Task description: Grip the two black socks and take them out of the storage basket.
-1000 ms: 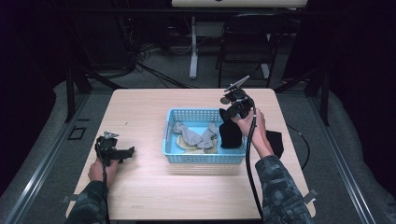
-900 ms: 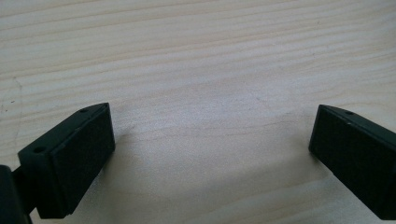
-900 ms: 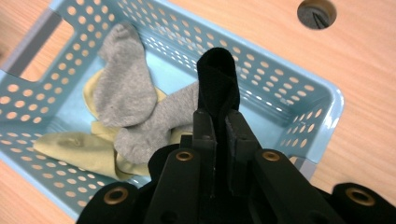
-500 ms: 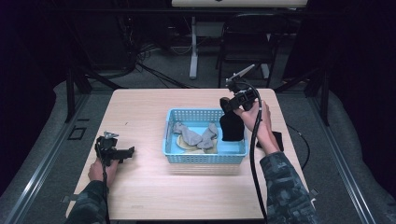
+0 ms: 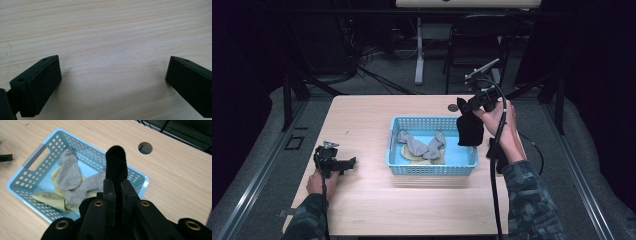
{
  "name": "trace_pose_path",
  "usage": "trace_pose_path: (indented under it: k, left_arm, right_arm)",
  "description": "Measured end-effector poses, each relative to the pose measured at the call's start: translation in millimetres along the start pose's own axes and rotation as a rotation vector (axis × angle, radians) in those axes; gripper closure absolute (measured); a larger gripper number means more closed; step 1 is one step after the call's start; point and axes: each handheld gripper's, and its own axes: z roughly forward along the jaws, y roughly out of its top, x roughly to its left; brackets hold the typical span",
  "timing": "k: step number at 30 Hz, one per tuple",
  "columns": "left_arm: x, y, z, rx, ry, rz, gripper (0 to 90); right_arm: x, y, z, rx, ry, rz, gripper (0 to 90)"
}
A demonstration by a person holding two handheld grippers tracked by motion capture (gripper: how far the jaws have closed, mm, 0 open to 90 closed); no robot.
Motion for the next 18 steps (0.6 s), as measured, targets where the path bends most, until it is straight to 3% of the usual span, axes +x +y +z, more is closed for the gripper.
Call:
trace_pose_path:
  k: [11,18]
  left_arm:
    - [0.0,0.0,0.0,0.0,0.0,0.0,0.3]
    - [0.0,0.0,0.0,0.0,0.0,0.0,0.3]
  right_arm:
    - [-28.0,-14.5,-28.9,0.007,-0.055,0.037,84.3]
    - [-46.4,-27.9,-37.1,0.021,-0.091,0.064,84.3]
